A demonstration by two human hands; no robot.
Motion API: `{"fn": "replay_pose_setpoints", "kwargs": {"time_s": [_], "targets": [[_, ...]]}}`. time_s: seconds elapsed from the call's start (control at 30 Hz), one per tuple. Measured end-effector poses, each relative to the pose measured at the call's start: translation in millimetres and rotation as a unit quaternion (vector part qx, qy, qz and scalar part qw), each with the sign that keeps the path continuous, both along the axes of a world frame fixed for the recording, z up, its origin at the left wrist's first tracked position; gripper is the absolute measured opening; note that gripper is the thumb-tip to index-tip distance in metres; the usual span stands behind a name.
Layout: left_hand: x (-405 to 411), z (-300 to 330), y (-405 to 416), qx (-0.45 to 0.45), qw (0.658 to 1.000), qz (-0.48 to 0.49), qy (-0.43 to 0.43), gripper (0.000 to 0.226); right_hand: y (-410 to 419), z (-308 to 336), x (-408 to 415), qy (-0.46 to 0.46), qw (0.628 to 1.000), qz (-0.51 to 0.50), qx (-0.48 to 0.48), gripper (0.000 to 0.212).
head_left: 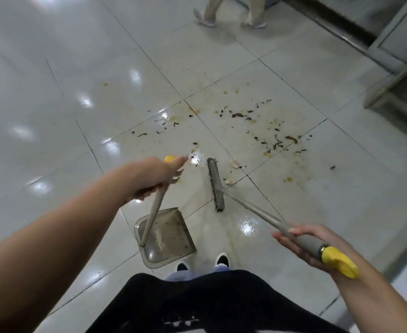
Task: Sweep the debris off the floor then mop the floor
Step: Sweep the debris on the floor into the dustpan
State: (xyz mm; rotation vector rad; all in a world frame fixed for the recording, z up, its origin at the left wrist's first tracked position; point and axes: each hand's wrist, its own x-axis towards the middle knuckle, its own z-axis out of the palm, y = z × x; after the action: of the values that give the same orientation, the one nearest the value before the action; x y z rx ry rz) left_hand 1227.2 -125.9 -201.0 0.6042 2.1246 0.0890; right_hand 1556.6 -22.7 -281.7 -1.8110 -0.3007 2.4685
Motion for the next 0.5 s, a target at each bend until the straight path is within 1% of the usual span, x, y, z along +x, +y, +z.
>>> {"fn": "replay_pose_setpoints", "kwargs": {"time_s": [0.07,0.1,0.17,0.2,0.23,0.3,0.33,0.37,0.4,0.5], "targets": [[-4,1,0,0.001,0.999,-0.031,0.041,0.076,-20,8,8,0.022,0.999,-0.04,0.013,0.037],[-5,-1,0,0.003,0.998,-0.043,0.053,0.076,-28,12,6,0.037,0.998,-0.05,0.001,0.042],[-7,-7,1,0.01,0.997,-0.042,0.057,0.076,-39,16,-5,0.05,0.996,-0.069,-0.011,0.07],[-9,-10,0,0.013,0.998,-0.034,0.055,0.076,-45,15,-4,0.039,0.994,-0.097,-0.02,0.074],[-11,-14,0,0.017,0.998,-0.026,0.053,0.077,-51,17,-8,0.039,0.993,-0.107,-0.026,0.064],[-16,-20,-1,0.029,0.998,-0.009,0.049,0.079,-65,6,-11,0.01,0.994,-0.112,-0.008,0.021],[-17,-22,-1,0.033,0.998,-0.003,0.046,0.08,-70,-4,-13,-0.015,0.992,-0.126,0.002,0.026],[-17,-24,-1,0.031,0.999,0.001,0.04,0.081,-74,-12,-16,-0.039,0.991,-0.131,0.004,0.036],[-16,-25,0,0.026,0.999,0.005,0.032,0.082,-77,-20,-19,-0.038,0.988,-0.148,0.003,0.037],[-5,-25,4,0.017,1.0,-0.01,0.02,0.081,-81,-31,-27,-0.05,0.98,-0.187,-0.034,0.026]]}}
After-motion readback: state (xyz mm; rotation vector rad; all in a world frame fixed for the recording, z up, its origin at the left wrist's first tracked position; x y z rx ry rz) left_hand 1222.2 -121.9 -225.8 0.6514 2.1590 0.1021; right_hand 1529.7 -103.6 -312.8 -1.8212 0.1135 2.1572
